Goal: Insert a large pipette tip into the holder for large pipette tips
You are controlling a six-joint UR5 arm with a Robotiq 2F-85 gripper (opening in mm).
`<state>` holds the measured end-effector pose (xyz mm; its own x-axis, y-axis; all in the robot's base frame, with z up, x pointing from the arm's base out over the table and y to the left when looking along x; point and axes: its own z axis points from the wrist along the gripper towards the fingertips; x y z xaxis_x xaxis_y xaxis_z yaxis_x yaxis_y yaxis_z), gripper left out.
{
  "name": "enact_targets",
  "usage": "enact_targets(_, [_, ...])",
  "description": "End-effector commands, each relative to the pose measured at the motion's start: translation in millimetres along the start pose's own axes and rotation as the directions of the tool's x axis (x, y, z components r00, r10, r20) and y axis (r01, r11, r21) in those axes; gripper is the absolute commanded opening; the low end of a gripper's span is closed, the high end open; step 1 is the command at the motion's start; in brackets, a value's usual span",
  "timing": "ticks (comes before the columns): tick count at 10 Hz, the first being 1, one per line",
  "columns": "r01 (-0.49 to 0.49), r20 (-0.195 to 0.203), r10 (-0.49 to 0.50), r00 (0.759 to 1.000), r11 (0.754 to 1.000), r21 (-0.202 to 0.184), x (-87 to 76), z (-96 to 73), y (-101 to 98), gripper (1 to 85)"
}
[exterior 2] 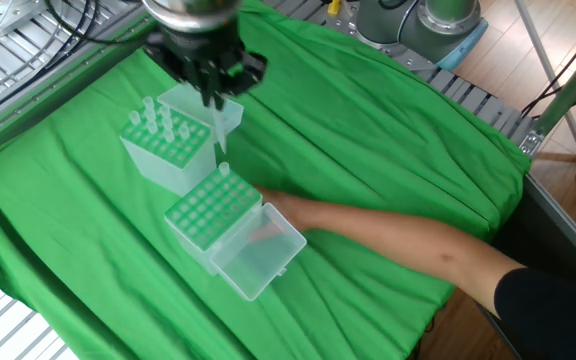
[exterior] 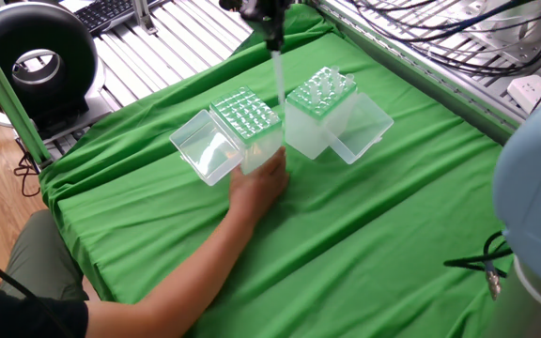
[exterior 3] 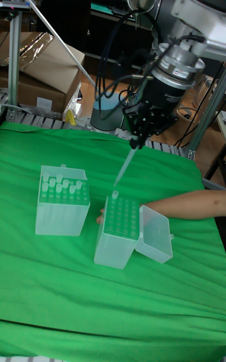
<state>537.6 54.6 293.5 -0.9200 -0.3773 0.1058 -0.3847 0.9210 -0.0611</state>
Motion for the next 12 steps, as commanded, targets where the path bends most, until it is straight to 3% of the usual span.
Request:
enact_targets(1, [-0.025,0.02,0.025,0.999,1.0,-0.007,-14.3,8.1,29.2,1.0])
enact_targets(5, [-0.022,0.091,0.028,0.995,0.998,-0.064,-33.9,9.7,48.7,1.0])
enact_targets(12, [-0.006,0.08,0.01,0.997,0.999,-0.054,-30.1,9.3,44.8,1.0])
